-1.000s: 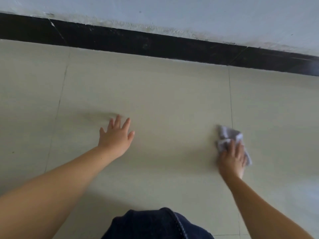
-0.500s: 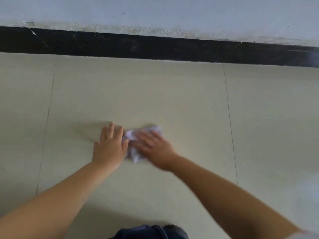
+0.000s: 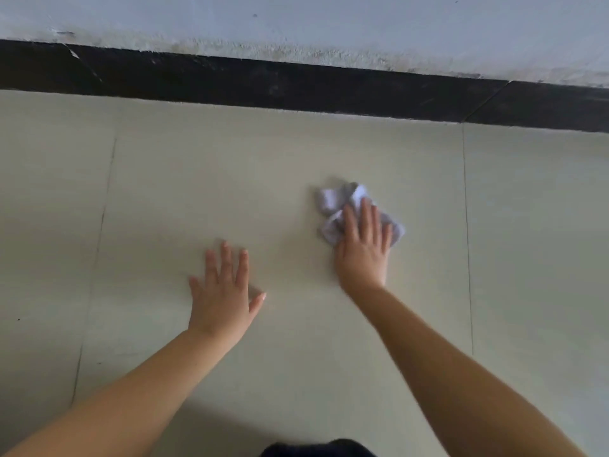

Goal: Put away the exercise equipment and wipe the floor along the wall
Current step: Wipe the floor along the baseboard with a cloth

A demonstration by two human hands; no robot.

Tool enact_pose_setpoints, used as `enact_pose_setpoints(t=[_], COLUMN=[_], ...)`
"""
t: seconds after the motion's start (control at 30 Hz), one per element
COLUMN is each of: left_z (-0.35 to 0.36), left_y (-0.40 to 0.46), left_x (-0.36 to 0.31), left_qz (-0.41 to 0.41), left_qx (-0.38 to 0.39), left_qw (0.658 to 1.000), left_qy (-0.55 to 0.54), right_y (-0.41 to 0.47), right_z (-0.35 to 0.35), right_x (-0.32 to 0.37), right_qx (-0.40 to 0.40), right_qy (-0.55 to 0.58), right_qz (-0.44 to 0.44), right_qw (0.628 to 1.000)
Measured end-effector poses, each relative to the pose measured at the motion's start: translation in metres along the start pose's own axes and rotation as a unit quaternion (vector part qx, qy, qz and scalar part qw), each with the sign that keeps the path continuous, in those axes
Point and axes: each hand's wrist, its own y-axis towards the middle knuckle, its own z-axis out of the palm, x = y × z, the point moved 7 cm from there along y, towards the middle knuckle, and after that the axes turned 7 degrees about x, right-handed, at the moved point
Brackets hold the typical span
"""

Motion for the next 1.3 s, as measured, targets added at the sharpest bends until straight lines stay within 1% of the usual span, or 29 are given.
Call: enact_pose_setpoints(t=[0.07, 0.13, 0.2, 0.23, 0.27, 0.3, 0.33, 0.37, 0.43, 0.47, 0.5, 0.53, 0.57, 0.63, 0.7, 0.73, 0.8, 0.87, 0.93, 1.0, 1.1, 1.17, 1.23, 1.27, 1.3], left_z=[0.003, 0.003, 0.004, 0.005, 0.008, 0.009, 0.006, 0.003, -0.003, -0.003, -0.005, -0.007, -0.009, -0.010, -0.018, -0.025, -0.042, -0.067, -0.097, -0.119, -0.127, -0.124, -0.114, -0.106, -0.097], left_y=[0.000, 0.000, 0.000, 0.000, 0.001, 0.002, 0.002, 0.002, 0.000, -0.001, -0.001, -0.001, -0.001, -0.001, -0.002, -0.004, -0.007, -0.011, -0.008, 0.002, 0.021, 0.036, 0.048, 0.051, 0.052], left_x=[0.000, 0.000, -0.002, -0.001, 0.001, 0.001, 0.001, 0.000, 0.001, 0.002, 0.002, 0.001, 0.000, -0.002, -0.008, -0.014, -0.032, -0.058, -0.090, -0.120, -0.158, -0.175, -0.190, -0.199, -0.207], left_qz=[-0.001, 0.003, 0.010, 0.009, 0.006, 0.006, 0.003, -0.005, -0.018, -0.021, -0.021, -0.024, -0.027, -0.043, -0.059, -0.053, -0.005, 0.058, 0.109, 0.156, 0.215, 0.222, 0.211, 0.209, 0.206], left_qx=[0.007, 0.007, 0.016, 0.021, 0.028, 0.029, 0.032, 0.034, 0.035, 0.041, 0.052, 0.063, 0.072, 0.099, 0.122, 0.136, 0.168, 0.189, 0.183, 0.160, 0.155, 0.152, 0.135, 0.126, 0.118], left_qw=[1.000, 1.000, 1.000, 1.000, 1.000, 0.999, 0.999, 0.999, 0.999, 0.998, 0.998, 0.997, 0.996, 0.993, 0.990, 0.989, 0.984, 0.978, 0.974, 0.970, 0.950, 0.939, 0.946, 0.950, 0.955], left_qy=[0.004, 0.000, 0.007, 0.009, 0.012, 0.016, 0.019, 0.022, 0.026, 0.032, 0.037, 0.041, 0.043, 0.042, 0.039, 0.039, 0.051, 0.068, 0.082, 0.097, 0.166, 0.214, 0.207, 0.193, 0.178], right_y=[-0.040, -0.082, -0.100, -0.093, -0.079, -0.057, -0.028, 0.006, 0.073, 0.100, 0.120, 0.132, 0.136, 0.122, 0.087, 0.061, 0.008, -0.051, -0.112, -0.156, -0.177, -0.176, -0.157, -0.141, -0.124], right_z=[0.029, 0.047, 0.052, 0.048, 0.040, 0.030, 0.015, -0.006, -0.059, -0.078, -0.091, -0.099, -0.102, -0.094, -0.076, -0.068, -0.051, -0.030, -0.006, 0.012, 0.013, 0.006, -0.003, -0.007, -0.011], right_x=[0.050, 0.075, 0.068, 0.054, 0.035, 0.013, -0.013, -0.040, -0.093, -0.121, -0.144, -0.157, -0.161, -0.153, -0.142, -0.138, -0.135, -0.141, -0.143, -0.141, -0.143, -0.144, -0.143, -0.146, -0.151], right_qx=[0.027, 0.098, 0.152, 0.163, 0.174, 0.175, 0.167, 0.137, 0.063, 0.069, 0.098, 0.118, 0.125, 0.124, 0.100, 0.086, 0.089, 0.125, 0.151, 0.174, 0.150, 0.159, 0.133, 0.138, 0.155], right_qy=[-0.019, -0.057, -0.103, -0.118, -0.131, -0.140, -0.137, -0.130, -0.124, -0.134, -0.139, -0.142, -0.144, -0.125, -0.109, -0.110, -0.107, -0.113, -0.122, -0.133, -0.143, -0.146, -0.115, -0.093, -0.078], right_qz=[-0.119, -0.226, -0.340, -0.383, -0.409, -0.414, -0.390, -0.345, -0.222, -0.144, -0.078, -0.039, -0.021, -0.009, -0.026, -0.040, -0.066, -0.066, -0.069, -0.072, -0.094, -0.138, -0.173, -0.160, -0.128], right_qw=[0.992, 0.967, 0.922, 0.901, 0.886, 0.882, 0.895, 0.919, 0.965, 0.978, 0.982, 0.982, 0.981, 0.984, 0.989, 0.989, 0.988, 0.983, 0.978, 0.973, 0.974, 0.967, 0.969, 0.973, 0.976])
